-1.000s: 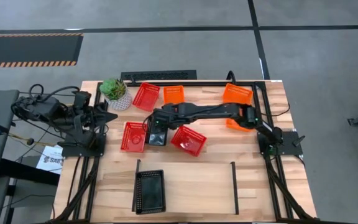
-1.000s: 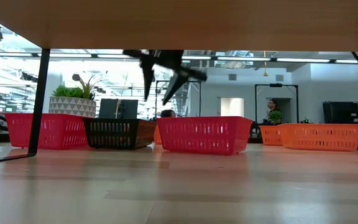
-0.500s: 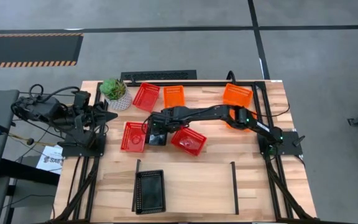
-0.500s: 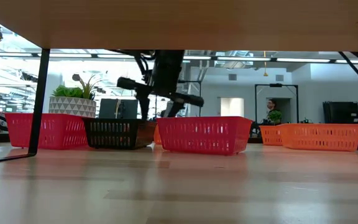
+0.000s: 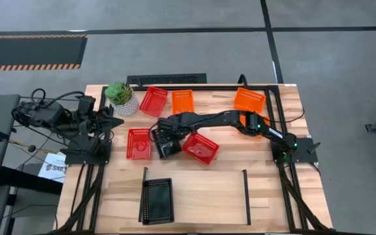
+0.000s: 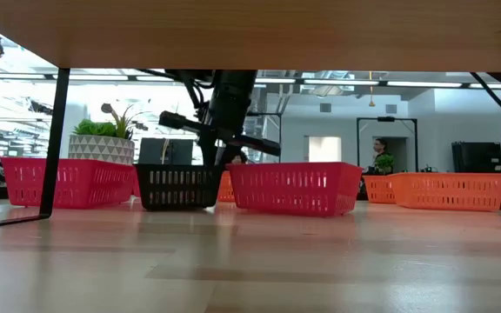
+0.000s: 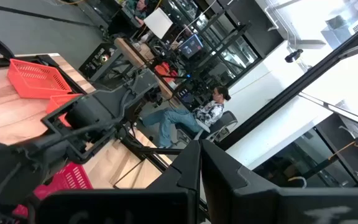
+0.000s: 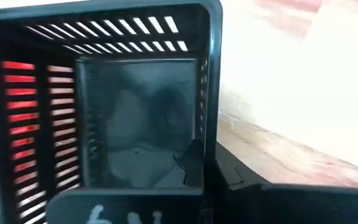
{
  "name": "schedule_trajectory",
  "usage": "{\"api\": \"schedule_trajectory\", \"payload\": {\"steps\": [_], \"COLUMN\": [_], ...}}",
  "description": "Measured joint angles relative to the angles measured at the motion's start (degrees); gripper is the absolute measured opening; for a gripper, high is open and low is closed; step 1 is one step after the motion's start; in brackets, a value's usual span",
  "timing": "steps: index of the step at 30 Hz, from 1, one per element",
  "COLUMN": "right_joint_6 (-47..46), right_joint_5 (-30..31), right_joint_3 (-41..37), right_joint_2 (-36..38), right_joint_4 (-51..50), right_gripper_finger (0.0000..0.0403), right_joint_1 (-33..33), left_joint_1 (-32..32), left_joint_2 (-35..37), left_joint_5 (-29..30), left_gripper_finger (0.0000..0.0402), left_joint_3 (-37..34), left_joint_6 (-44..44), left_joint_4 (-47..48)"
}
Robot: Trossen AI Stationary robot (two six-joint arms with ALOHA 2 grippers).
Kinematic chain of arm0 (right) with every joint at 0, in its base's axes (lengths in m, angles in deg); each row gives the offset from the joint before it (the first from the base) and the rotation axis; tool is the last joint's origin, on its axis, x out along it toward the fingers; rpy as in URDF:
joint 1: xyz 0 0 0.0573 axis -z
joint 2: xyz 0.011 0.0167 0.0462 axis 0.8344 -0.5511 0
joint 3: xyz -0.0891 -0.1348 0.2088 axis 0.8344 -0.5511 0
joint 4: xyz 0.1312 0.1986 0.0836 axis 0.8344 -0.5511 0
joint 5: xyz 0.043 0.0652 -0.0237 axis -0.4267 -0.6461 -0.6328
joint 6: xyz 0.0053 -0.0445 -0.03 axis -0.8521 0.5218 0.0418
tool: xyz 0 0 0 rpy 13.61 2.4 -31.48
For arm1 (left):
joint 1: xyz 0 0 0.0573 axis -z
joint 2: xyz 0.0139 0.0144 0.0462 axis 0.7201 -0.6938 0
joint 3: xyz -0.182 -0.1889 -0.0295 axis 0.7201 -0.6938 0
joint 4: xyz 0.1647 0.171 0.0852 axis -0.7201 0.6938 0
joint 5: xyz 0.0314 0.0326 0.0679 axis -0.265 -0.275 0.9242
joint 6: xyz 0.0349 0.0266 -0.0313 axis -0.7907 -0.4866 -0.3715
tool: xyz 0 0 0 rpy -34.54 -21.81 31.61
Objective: Stack baskets on shelf by color
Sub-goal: Stack the black bin on the top of the black bins on the shelf
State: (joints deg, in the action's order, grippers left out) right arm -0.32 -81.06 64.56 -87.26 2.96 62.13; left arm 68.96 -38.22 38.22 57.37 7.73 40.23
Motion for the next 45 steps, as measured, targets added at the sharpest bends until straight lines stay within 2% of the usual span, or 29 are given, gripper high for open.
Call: {"api": "schedule_trajectory", "payload": {"steps": [8, 17, 23, 27, 32, 37, 42, 45], "right_joint_6": [1.95, 6.07, 4.82, 2.07, 1.53, 0.14, -2.64, -4.57], "right_joint_5": [1.0, 4.37, 8.32, 12.51, 15.82, 20.06, 22.37, 22.59], "right_joint_3": [-0.02, -0.02, -0.01, 0.0, 0.0, 0.0, 0.0, -0.07], "right_joint_2": [6.43, 22.11, 32.58, 36.18, 36.92, 34.3, 29.77, 27.14], "right_joint_4": [-2.66, -6.2, -5.14, -2.45, 6.36, 13.6, 18.85, 21.25], "right_gripper_finger": [0.001, 0.0012, 0.0007, 0.0013, 0.0007, 0.0016, 0.0006, 0.0015], "right_joint_1": [3.17, 4.62, -0.73, -7.0, -15.77, -23.52, -28.73, -30.77], "left_joint_1": [0.0, 0.0, 0.0, 0.0, 0.0, 0.0, 0.0, 0.0], "left_joint_2": [0.0, 0.01, -0.01, -0.02, 0.01, -0.02, -0.04, -0.04], "left_joint_5": [-0.36, -0.42, -0.32, 0.05, 1.62, 2.73, 4.47, 5.91], "left_gripper_finger": [0.0, 0.0, 0.0, 0.0, 0.0, 0.0, 0.0, 0.0], "left_joint_3": [0.0, 0.0, 0.0, 0.0, 0.0, 0.0, 0.0, 0.0], "left_joint_6": [0.01, 0.01, -0.26, -0.37, -0.41, -0.43, -0.45, -0.45], "left_joint_4": [-0.04, -0.06, -0.13, -0.1, -0.12, -0.1, 0.0, 0.55]}}
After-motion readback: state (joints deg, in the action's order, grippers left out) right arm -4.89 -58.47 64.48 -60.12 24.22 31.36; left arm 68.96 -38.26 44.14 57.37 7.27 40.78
